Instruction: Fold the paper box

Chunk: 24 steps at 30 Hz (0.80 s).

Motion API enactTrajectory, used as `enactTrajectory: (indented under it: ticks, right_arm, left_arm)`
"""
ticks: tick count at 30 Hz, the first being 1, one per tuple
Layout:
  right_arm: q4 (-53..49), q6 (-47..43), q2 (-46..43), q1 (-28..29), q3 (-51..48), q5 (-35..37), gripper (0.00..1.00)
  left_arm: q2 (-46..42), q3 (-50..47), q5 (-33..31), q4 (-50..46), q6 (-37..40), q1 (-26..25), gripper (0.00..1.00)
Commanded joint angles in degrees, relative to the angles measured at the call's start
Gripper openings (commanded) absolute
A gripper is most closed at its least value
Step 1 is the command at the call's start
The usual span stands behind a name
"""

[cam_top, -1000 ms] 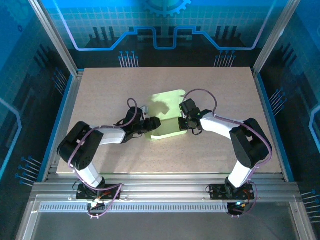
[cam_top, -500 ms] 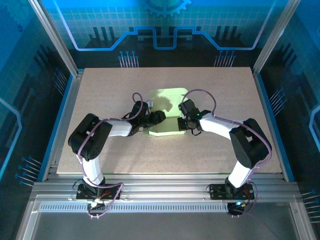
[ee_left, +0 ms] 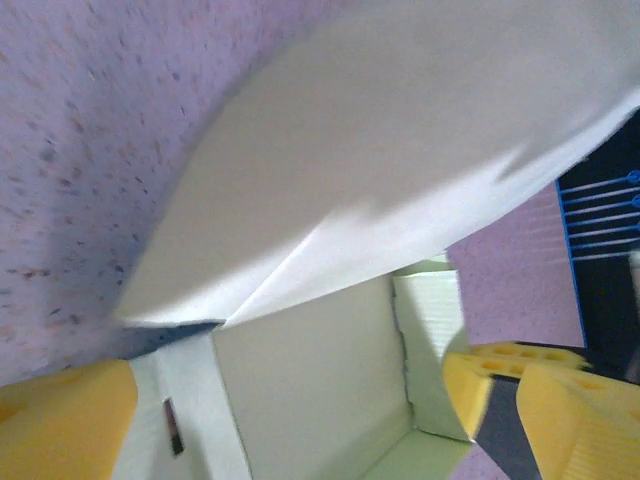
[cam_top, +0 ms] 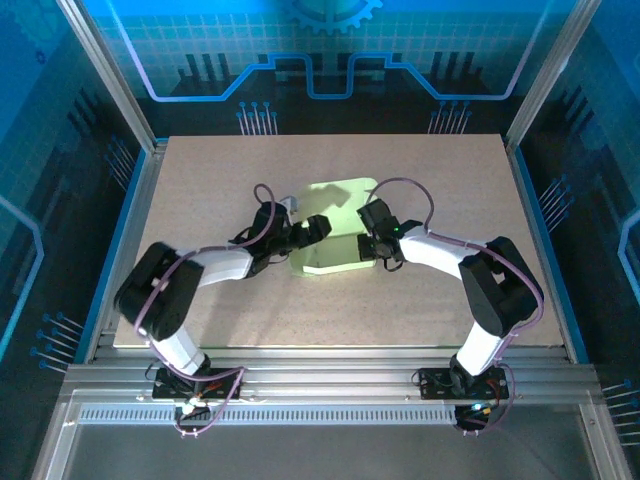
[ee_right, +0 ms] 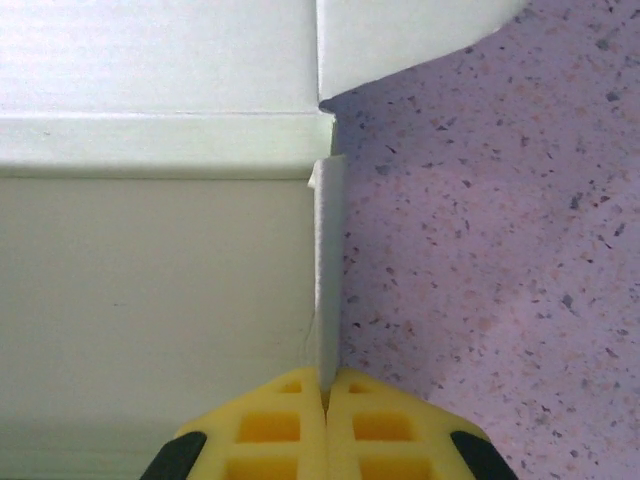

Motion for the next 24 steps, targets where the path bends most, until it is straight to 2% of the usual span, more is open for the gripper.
enactTrajectory:
  ticks: [1, 5, 8, 13, 17, 24]
  right_arm:
    - [-1.23, 1.79, -1.97, -1.07, 0.38, 1.75, 0.00]
    - [-1.50, 2.60, -2.20, -1.56, 0.64, 2.61, 0.00]
    - [-1.65, 3.49, -2.32, -1.57, 0.71, 3.14, 0.00]
    - [-1.59, 4.39, -1.66, -1.56, 0.41, 2.75, 0.00]
    - [-1.20, 4.31, -0.84, -1.54, 0.73, 1.87, 0.00]
    - [-0.69, 3.97, -0.68, -1.34, 1.05, 1.53, 0.00]
  left_arm:
    - [-8.52, -0.78, -7.30, -11.25, 2.49, 0.18, 0.99]
    - [-16.67, -2.77, -9.89, -20.42, -4.28, -1.29, 0.99]
    - [-20.60, -3.69, -13.71, -27.33, -16.36, -3.41, 0.98]
    - [-20.63, -1.19, -18.08, -37.19, -29.26, -10.29, 0.83]
    - [-15.96, 3.12, -17.16, -39.32, -31.37, -13.72, 0.70]
    - [-5.23, 8.46, -13.94, -36.99, -31.19, -14.21, 0.64]
